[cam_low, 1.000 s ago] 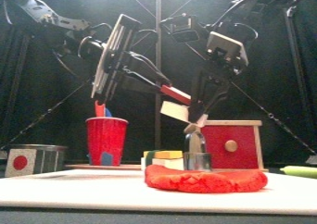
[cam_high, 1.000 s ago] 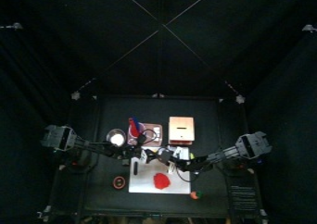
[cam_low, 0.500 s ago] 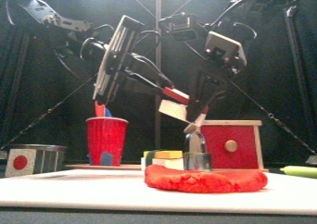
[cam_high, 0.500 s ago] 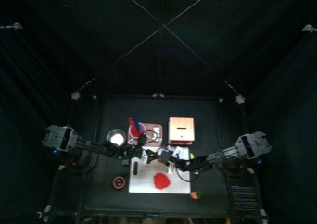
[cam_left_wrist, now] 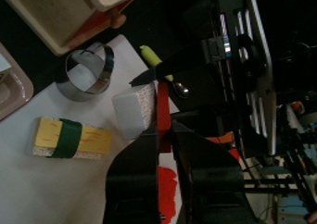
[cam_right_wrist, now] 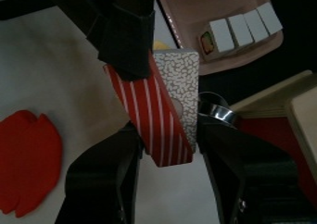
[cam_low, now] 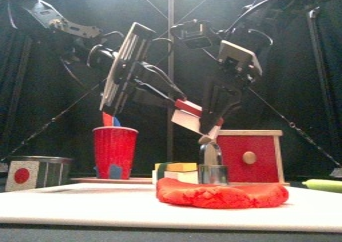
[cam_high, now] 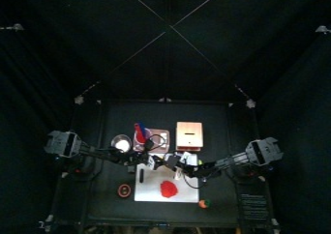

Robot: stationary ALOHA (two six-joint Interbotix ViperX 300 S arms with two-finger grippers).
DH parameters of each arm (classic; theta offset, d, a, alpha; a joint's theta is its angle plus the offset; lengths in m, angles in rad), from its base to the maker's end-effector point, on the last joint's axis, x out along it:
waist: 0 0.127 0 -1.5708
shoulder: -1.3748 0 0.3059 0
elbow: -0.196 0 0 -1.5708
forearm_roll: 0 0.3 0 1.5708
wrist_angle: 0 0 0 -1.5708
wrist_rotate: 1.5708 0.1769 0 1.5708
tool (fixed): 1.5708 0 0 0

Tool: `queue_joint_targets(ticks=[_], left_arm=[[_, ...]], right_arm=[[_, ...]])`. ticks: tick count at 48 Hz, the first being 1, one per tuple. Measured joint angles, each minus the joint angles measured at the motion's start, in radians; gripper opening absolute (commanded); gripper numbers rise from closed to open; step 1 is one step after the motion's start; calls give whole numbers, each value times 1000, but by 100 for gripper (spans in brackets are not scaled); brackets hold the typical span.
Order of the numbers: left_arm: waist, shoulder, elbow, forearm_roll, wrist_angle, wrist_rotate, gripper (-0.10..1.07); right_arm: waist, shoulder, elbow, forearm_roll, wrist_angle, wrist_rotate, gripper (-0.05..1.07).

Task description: Assemble salmon sushi

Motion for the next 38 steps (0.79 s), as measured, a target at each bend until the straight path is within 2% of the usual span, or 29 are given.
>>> queue_joint_targets(ticks=[38], left_arm=[[17, 0, 0, 0, 32, 2, 39]], right_arm=[[9, 18, 0, 0, -25, 0, 70]])
